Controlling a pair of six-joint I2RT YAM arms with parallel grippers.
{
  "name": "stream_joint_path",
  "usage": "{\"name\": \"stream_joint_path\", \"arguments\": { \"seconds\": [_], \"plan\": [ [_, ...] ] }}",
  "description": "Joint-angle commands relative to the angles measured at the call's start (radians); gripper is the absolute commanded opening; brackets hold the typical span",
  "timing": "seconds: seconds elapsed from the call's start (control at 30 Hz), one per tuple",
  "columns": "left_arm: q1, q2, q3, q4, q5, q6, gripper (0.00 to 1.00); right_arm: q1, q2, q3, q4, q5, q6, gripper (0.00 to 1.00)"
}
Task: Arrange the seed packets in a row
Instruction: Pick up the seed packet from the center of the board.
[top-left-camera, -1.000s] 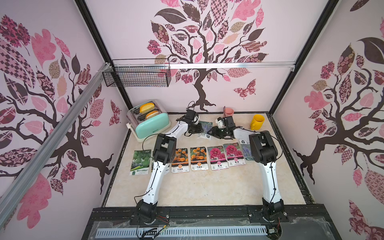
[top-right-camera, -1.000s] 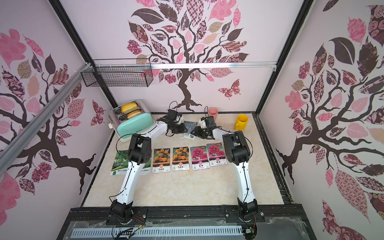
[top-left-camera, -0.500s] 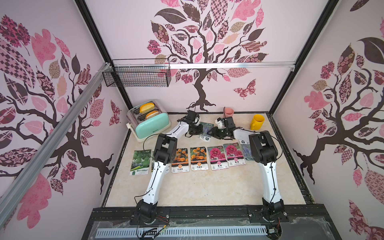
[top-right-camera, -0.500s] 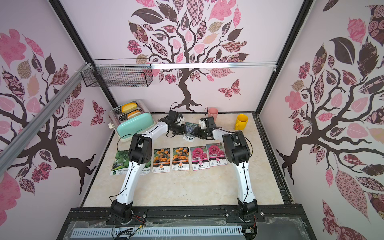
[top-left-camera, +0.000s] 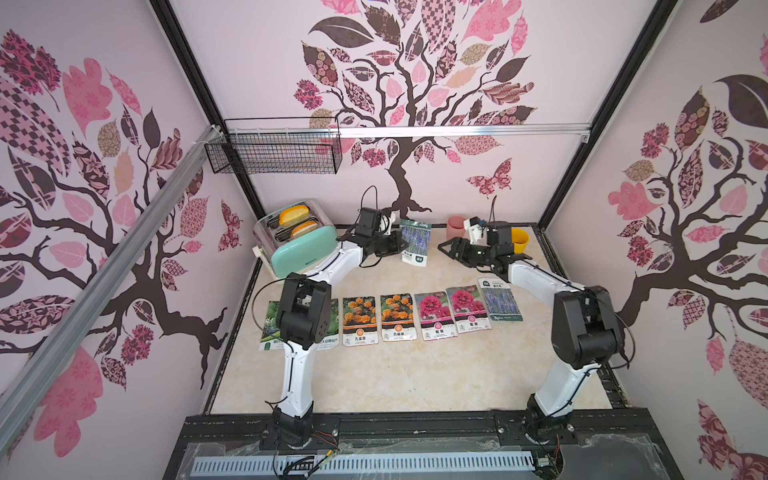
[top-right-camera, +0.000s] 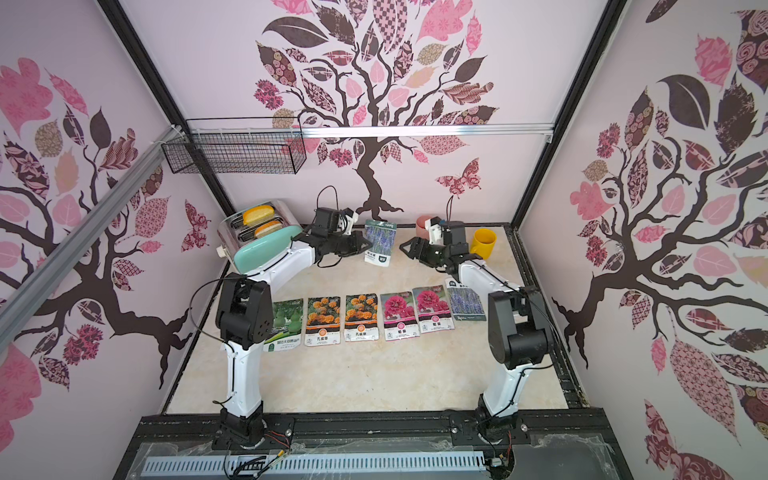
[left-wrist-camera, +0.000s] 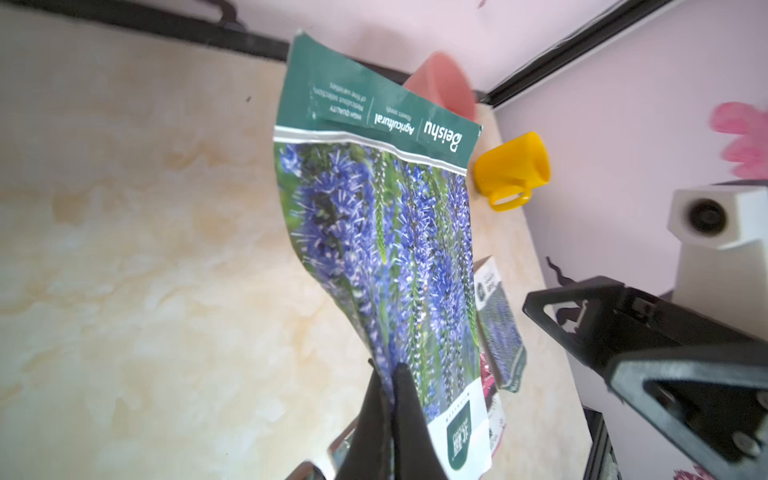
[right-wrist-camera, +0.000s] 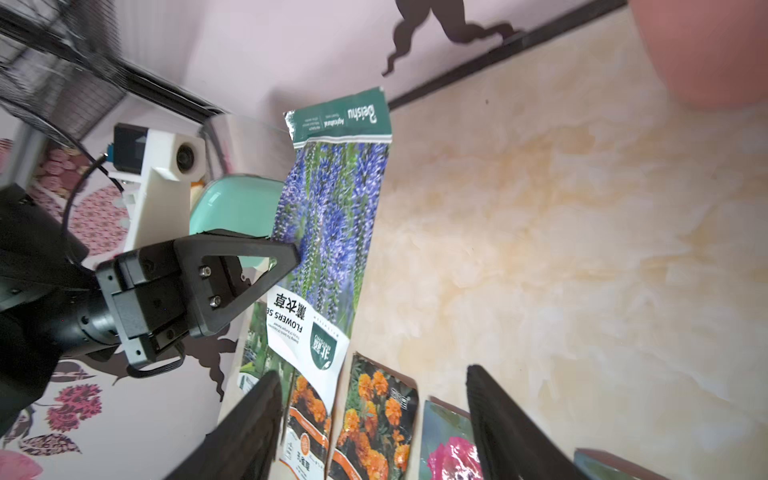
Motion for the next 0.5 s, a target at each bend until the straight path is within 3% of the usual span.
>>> {"name": "stream_joint_path", "arguments": {
  "seconds": [0.0, 0.13, 0.23, 0.47],
  "plan": [
    [-0.001, -0.073, -0.031, -0.066, 0.101, 0.141, 0.00, -0.029, -0.071, 0.002, -0.066, -0.090, -0.067, 0.72],
    [0.002, -0.157, -0.108, -0.168, 0.096, 0.326, 0.00, -0.047, -0.119, 0.071, -0.238, -0.115, -0.217, 0.73],
    [0.002, -0.214, -0.183, -0.174, 0.081, 0.424, 0.00, -0.054, -0.138, 0.075, -0.269, -0.158, -0.248, 0.74],
    [-0.059, -0.286, -0.312, -0.121, 0.038, 0.526, 0.00, -0.054, -0.141, 0.050, -0.306, -0.228, -0.311, 0.75]
  ]
}}
